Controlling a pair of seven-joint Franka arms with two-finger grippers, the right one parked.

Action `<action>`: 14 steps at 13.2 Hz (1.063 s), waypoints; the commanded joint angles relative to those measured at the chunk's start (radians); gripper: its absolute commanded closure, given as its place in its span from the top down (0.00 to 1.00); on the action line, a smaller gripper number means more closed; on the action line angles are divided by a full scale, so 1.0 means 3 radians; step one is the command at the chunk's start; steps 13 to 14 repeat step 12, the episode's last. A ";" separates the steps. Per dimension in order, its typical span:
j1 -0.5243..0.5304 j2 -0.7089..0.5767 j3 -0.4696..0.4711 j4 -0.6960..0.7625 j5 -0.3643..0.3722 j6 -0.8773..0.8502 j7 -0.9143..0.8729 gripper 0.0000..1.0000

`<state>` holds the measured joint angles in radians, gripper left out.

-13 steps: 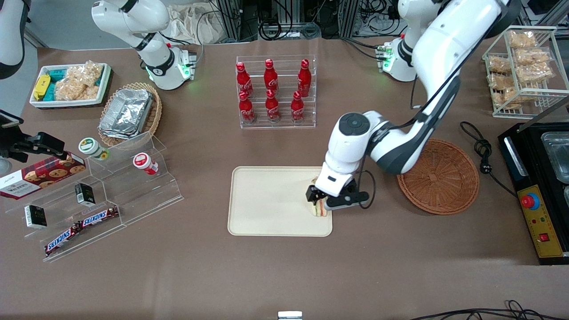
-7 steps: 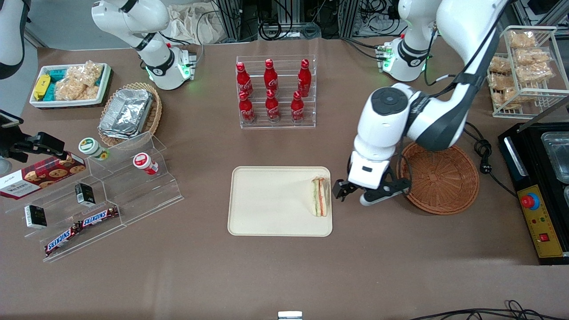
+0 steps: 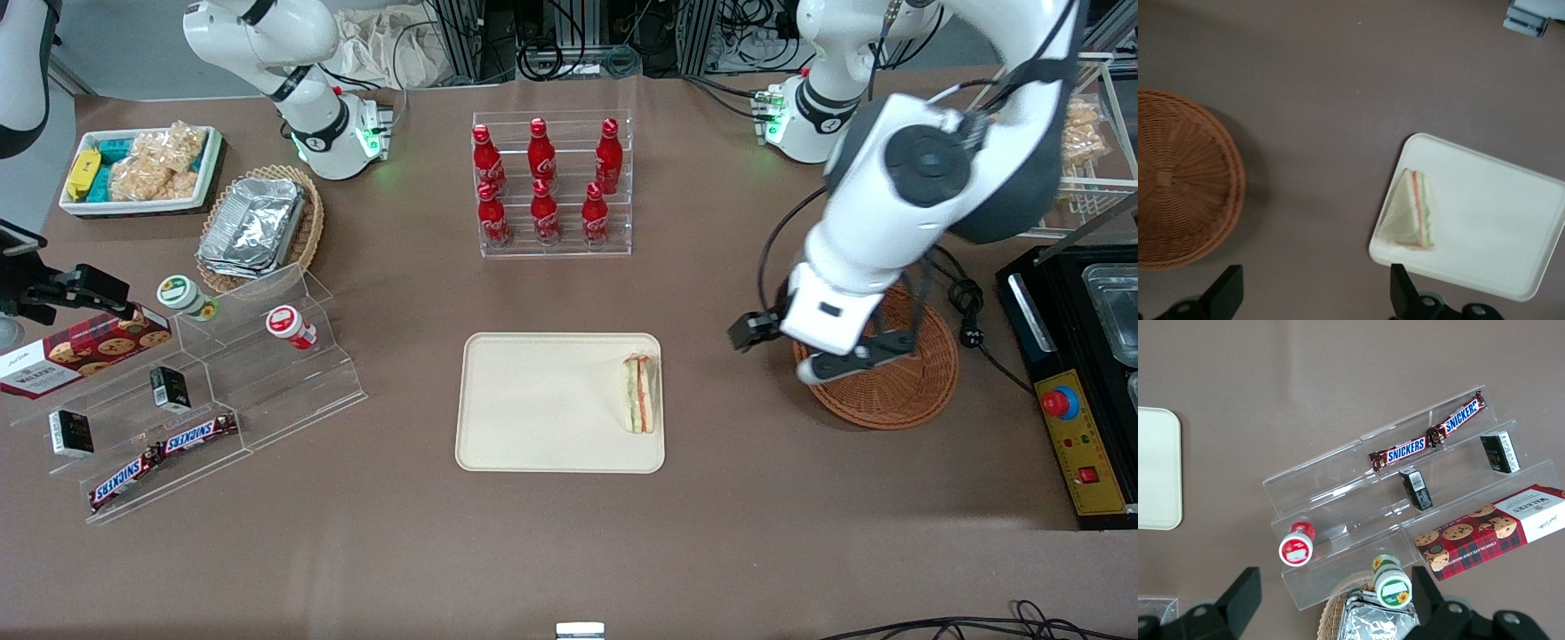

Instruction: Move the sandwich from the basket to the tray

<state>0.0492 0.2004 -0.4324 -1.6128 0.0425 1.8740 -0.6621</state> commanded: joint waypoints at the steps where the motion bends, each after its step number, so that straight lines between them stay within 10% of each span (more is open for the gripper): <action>1: -0.0082 -0.0380 0.0489 -0.0024 -0.0325 -0.0579 0.0844 0.99; 6: -0.0082 -0.0800 0.1057 -0.0049 -0.0295 -0.1260 0.1603 0.99; 14: -0.0077 -0.0734 0.1068 0.0125 -0.0259 -0.1276 0.1588 0.99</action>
